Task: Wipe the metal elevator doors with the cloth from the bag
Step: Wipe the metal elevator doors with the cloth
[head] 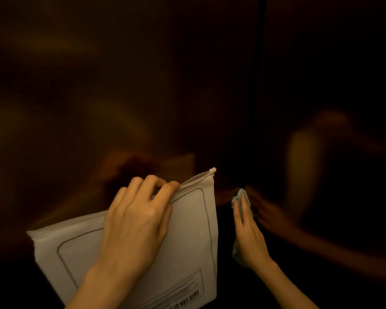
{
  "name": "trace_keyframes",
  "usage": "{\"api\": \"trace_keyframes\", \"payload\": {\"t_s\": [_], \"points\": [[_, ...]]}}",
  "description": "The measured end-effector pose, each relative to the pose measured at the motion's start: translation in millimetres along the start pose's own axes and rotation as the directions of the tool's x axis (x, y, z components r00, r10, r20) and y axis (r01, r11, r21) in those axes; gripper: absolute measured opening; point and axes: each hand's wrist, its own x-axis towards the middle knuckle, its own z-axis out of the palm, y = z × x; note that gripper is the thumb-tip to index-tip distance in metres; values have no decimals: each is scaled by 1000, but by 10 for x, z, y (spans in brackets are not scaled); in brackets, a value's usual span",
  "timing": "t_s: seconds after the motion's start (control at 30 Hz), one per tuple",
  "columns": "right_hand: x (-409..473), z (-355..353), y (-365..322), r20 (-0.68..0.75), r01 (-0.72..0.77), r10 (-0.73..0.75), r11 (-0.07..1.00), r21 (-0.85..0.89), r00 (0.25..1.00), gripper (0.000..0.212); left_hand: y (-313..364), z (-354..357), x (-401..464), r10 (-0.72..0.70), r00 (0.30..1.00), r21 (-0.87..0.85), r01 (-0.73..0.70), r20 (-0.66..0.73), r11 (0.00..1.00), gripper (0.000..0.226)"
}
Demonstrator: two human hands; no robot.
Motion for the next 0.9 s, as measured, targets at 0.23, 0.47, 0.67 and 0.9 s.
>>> {"api": "trace_keyframes", "payload": {"t_s": [0.23,0.47,0.67,0.9], "points": [[614,-607,-238,-363,91,-49,991,100,930,94,8,-8,9,-9,1000,4,9,11,1000,32],[575,-668,-261,-443,24,75,976,215,894,91,191,9,-127,-33,999,6,33,0,999,23],[-511,357,22,0,-172,191,879,446,982,66,264,92,-275,-60,994,1,60,97,998,29],[-256,146,-124,-23,-208,255,837,507,967,86,312,176,-363,-103,983,37,98,154,995,29]]}}
